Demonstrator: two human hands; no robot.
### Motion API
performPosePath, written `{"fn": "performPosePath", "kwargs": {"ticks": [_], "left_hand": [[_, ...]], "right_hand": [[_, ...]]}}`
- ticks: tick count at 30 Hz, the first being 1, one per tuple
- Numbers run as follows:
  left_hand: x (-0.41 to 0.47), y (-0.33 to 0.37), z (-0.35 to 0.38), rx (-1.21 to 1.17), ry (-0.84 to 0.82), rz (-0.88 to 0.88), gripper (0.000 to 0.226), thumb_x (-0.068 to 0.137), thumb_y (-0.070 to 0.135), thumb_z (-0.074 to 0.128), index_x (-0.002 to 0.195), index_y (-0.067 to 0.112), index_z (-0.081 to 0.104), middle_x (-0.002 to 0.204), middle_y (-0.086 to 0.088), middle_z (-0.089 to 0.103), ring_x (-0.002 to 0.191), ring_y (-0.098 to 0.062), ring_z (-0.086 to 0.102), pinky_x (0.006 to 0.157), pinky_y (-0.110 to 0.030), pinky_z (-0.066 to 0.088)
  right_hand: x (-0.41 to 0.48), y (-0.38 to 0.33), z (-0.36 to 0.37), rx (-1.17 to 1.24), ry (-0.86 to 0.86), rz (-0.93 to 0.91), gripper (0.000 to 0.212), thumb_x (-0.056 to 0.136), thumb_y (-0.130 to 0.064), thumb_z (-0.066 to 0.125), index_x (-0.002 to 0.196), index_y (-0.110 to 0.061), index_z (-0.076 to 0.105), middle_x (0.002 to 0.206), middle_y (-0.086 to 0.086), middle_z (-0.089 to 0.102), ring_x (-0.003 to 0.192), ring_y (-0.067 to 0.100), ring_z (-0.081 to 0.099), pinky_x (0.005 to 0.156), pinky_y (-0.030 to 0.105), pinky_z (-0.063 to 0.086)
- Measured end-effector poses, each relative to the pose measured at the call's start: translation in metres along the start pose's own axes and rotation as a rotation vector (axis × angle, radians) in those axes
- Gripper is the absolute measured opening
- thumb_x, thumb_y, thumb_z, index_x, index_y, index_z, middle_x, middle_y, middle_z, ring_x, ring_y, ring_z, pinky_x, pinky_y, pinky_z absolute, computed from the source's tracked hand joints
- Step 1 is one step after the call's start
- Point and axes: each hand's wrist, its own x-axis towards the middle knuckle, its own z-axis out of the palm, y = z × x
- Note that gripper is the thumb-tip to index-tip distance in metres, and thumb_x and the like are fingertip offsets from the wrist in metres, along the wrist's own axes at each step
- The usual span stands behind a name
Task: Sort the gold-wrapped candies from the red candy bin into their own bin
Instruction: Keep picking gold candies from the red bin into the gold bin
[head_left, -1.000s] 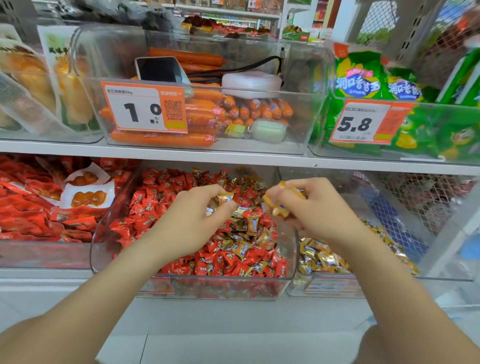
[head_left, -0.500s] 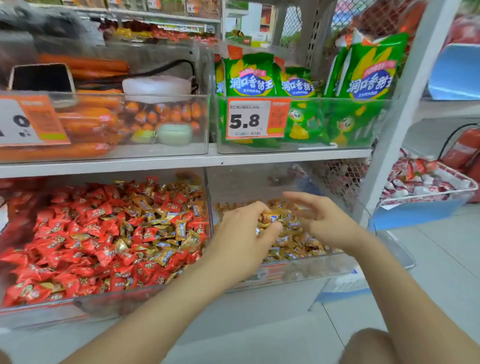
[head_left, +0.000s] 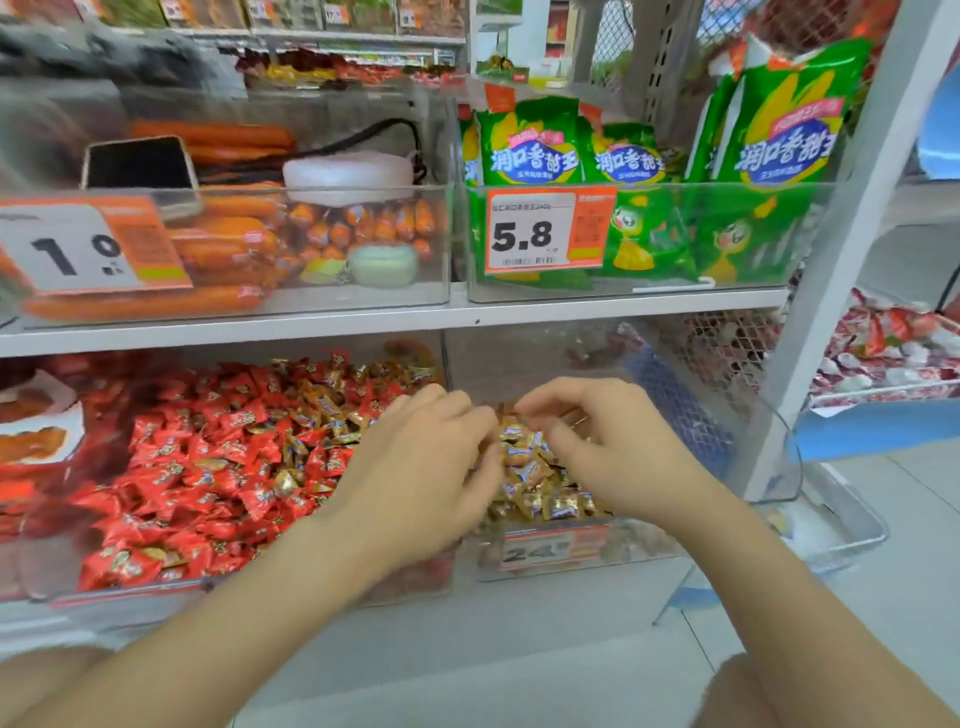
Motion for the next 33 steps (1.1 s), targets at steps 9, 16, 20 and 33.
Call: {"fn": "performPosePath", "kwargs": {"ticks": [9, 16, 20, 33], "left_hand": [[-0.027, -0.157, -0.010, 0.040, -0.172, -0.362, 0.068, 0.078, -0.010, 0.051, 0.141, 0.015, 0.060, 0.133, -0.010, 0.065, 0.128, -0.031, 0.057, 0.111, -0.041, 0.046], [-0.014, -0.184, -0.012, 0.001, -0.468, -0.303, 0.078, 0.081, 0.011, 0.060, 0.155, 0.027, 0.040, 0.152, -0.003, 0.046, 0.142, -0.025, 0.043, 0.115, -0.037, 0.043], [-0.015, -0.198, -0.009, 0.041, -0.533, -0.271, 0.062, 0.086, 0.024, 0.067, 0.146, 0.033, 0.054, 0.144, 0.002, 0.047, 0.137, -0.023, 0.047, 0.113, -0.040, 0.044], [-0.034, -0.193, -0.020, -0.176, -0.265, -0.281, 0.008, 0.109, 0.028, 0.049, 0.111, 0.028, 0.057, 0.091, 0.006, 0.062, 0.081, -0.013, 0.060, 0.077, -0.039, 0.051]], "right_hand": [[0.056, -0.079, 0.105, -0.316, -0.234, -0.200, 0.034, 0.095, -0.012, 0.059, 0.123, -0.028, 0.071, 0.118, 0.001, 0.074, 0.109, 0.023, 0.067, 0.094, 0.037, 0.056], [0.096, -0.084, 0.143, -0.611, -0.418, -0.110, 0.032, 0.087, -0.003, 0.072, 0.114, -0.018, 0.063, 0.107, 0.008, 0.062, 0.095, 0.034, 0.066, 0.076, 0.041, 0.056], [0.106, -0.081, 0.142, -0.546, -0.465, -0.056, 0.042, 0.085, -0.009, 0.083, 0.121, -0.024, 0.066, 0.104, -0.001, 0.061, 0.098, 0.027, 0.065, 0.077, 0.039, 0.057], [0.108, -0.078, 0.150, -0.320, -0.416, -0.091, 0.059, 0.091, -0.008, 0.053, 0.148, -0.022, 0.051, 0.131, 0.012, 0.055, 0.128, 0.033, 0.050, 0.106, 0.043, 0.048]]}}
